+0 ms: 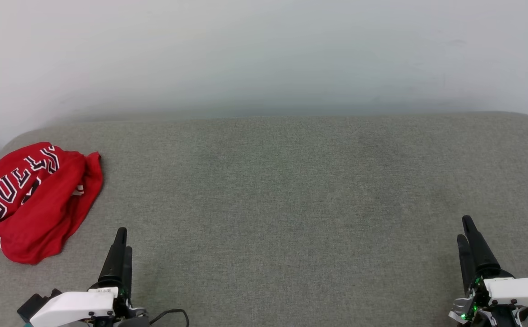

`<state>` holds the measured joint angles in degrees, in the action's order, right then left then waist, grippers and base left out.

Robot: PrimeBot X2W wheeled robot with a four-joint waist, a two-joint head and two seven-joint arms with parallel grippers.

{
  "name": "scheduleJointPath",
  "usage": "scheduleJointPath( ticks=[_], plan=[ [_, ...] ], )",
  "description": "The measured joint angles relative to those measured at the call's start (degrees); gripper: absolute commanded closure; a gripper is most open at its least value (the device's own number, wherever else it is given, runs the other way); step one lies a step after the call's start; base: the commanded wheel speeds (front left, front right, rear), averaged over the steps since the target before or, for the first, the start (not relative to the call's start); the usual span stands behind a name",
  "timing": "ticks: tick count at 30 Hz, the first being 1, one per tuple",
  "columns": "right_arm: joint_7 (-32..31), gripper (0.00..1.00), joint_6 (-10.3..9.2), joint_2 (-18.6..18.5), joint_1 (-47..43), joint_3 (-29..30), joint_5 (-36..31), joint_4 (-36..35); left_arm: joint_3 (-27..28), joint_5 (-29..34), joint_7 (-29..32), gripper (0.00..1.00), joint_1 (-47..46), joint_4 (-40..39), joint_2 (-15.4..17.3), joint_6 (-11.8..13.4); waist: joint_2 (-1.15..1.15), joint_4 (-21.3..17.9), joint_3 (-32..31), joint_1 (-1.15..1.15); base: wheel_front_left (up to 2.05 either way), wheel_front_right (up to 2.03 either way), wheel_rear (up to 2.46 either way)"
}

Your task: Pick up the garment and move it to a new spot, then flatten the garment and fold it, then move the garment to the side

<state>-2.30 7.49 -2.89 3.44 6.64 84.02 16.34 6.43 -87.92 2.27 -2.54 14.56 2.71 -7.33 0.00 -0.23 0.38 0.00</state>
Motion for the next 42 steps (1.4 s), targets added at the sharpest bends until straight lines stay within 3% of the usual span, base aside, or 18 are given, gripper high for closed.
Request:
scheduleJointPath(
  ticks=[24, 33, 42],
  plan=[
    [5.4, 0.00, 0.00, 0.0, -0.1, -1.3, -35.0, -12.7, 5.4, 22.2, -5.4, 0.00, 1.0, -8.8, 0.0, 0.0, 0.00, -0.2, 1.0, 0.00, 0.00, 0.00, 0.00],
    [7.0, 0.00, 0.00, 0.0, -0.1, -4.6, -46.6, -16.5, 2.0, 33.9, -7.0, 0.00, 1.7, -14.6, 0.0, 0.5, 0.00, -0.3, 1.3, 0.00, 0.00, 0.00, 0.00],
    [8.6, 0.00, 0.00, 0.0, -0.7, -6.4, -55.8, -17.8, -1.9, 46.9, -8.6, 0.00, 3.1, -17.8, 0.0, 3.1, 0.00, -0.5, 1.5, 0.00, 0.00, 0.00, 0.00]
  ],
)
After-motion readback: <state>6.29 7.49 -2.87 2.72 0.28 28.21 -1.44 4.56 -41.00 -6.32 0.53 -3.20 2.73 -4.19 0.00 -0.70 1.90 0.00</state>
